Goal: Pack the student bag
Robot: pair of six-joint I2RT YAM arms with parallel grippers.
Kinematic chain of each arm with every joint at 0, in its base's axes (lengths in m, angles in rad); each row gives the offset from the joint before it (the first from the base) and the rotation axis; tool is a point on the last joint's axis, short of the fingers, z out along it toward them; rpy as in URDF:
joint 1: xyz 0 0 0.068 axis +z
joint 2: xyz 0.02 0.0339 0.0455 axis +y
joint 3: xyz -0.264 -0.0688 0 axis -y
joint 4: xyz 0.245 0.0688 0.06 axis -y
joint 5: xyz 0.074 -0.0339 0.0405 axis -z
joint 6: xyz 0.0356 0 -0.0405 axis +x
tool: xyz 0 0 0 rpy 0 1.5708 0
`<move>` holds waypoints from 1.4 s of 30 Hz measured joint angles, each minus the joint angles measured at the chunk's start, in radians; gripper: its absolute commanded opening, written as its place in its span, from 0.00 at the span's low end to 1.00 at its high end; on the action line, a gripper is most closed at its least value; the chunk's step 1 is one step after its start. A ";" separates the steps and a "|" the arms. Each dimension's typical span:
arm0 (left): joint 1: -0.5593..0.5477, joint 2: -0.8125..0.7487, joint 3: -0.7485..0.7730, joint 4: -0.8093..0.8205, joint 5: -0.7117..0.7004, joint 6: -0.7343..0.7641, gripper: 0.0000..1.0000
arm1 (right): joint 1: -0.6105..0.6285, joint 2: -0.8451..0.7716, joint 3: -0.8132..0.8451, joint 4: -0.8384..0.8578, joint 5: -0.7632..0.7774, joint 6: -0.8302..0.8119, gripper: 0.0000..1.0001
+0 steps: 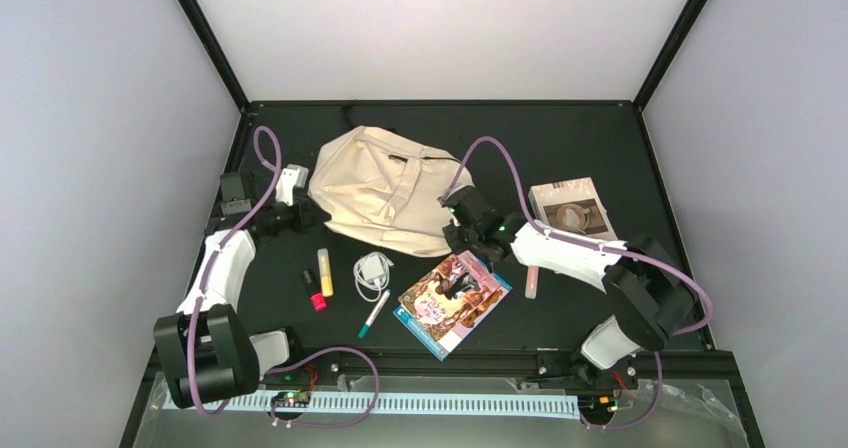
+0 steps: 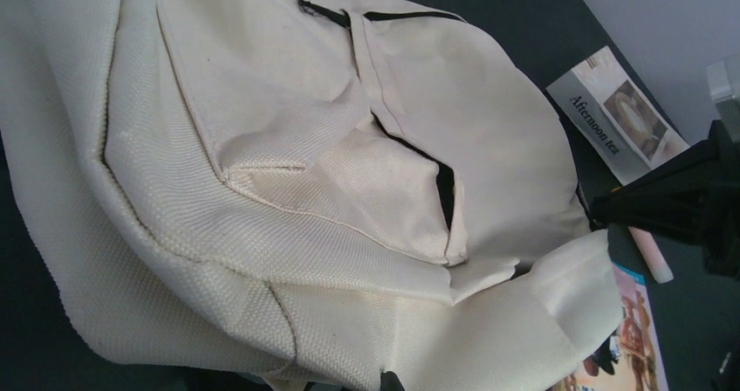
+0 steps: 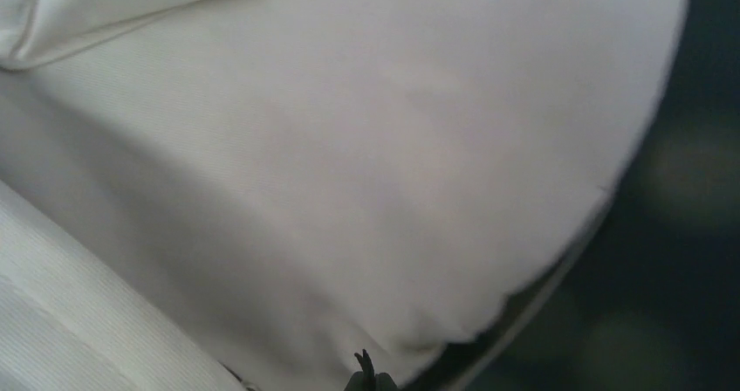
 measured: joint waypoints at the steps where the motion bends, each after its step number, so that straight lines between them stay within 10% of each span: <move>1: 0.005 0.000 0.010 -0.012 0.000 0.010 0.01 | -0.010 -0.013 -0.007 0.001 0.002 0.000 0.01; 10: 0.070 0.044 0.075 -0.136 0.010 0.167 0.03 | -0.055 -0.045 0.022 -0.011 -0.006 -0.030 0.01; 13: 0.089 0.063 0.083 -0.164 0.010 0.209 0.77 | -0.056 -0.037 0.053 -0.018 -0.016 -0.040 0.01; 15: 0.101 0.079 0.103 -0.180 0.004 0.233 0.98 | -0.059 -0.030 0.074 -0.027 -0.038 -0.045 0.01; 23: 0.089 0.002 0.160 -0.132 -0.011 0.270 0.99 | -0.064 -0.026 0.081 -0.017 -0.188 -0.030 0.01; 28: -0.117 -0.109 0.190 -0.079 -0.066 0.322 0.92 | -0.063 -0.026 0.056 0.014 -0.264 0.003 0.01; 33: -0.362 0.003 0.222 -0.080 -0.129 0.389 0.72 | -0.063 -0.026 0.036 0.045 -0.313 0.036 0.01; 42: -0.578 0.264 0.217 -0.120 -0.225 0.510 0.65 | -0.063 -0.026 0.007 0.081 -0.340 0.069 0.01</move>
